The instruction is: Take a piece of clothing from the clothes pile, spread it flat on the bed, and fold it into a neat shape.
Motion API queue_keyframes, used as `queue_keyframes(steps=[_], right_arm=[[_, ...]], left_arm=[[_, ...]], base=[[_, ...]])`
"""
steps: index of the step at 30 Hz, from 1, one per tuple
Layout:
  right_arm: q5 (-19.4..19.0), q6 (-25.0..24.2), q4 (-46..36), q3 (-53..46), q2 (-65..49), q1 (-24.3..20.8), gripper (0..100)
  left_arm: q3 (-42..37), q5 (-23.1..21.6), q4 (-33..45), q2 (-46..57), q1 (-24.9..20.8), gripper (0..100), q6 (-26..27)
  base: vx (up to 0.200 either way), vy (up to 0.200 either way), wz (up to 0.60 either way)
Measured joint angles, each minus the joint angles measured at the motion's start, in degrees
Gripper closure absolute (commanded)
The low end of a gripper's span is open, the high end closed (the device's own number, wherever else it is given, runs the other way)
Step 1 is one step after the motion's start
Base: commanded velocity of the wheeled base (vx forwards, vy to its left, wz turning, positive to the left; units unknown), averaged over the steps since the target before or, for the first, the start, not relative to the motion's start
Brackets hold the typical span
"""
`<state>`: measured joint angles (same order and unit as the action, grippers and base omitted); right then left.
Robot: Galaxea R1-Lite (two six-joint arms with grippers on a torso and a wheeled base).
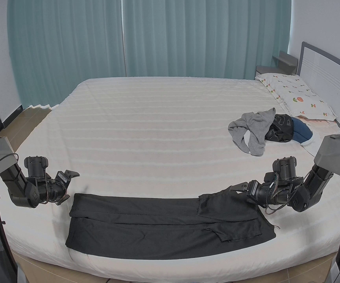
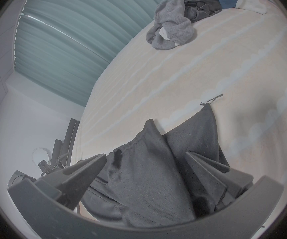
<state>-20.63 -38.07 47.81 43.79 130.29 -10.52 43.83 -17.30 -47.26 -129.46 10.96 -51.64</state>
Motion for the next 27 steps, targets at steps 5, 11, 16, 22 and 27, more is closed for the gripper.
queue_keyframes(steps=[5, 11, 16, 22, 27], right_arm=[[-1.62, 1.07, 0.00, 0.11, 0.96, 0.05, 100], [-1.68, 2.41, -0.09, -0.24, 1.55, 0.77, 100], [-1.87, 2.83, -0.18, -0.96, 1.55, 1.82, 100], [-3.35, 2.79, -0.11, -2.89, 0.91, 3.61, 100], [-6.00, 2.82, -0.11, -5.38, -0.69, 4.88, 100]], left_arm=[[0.00, 0.00, 0.00, 0.00, 0.00, 0, 0.05], [0.00, 0.01, 0.00, 0.00, 0.01, 0, 0.05], [-0.04, 0.06, 0.00, 0.00, 0.00, 0, 0.07], [-0.20, 0.01, -0.04, 0.00, 0.00, 0, 0.07], [-0.41, -0.02, -0.04, 0.09, 0.00, 0, 0.00]], base=[[0.000, 0.000, 0.00], [0.000, 0.000, 0.00], [0.000, 0.000, 0.00], [0.000, 0.000, 0.00], [0.000, 0.000, 0.00]])
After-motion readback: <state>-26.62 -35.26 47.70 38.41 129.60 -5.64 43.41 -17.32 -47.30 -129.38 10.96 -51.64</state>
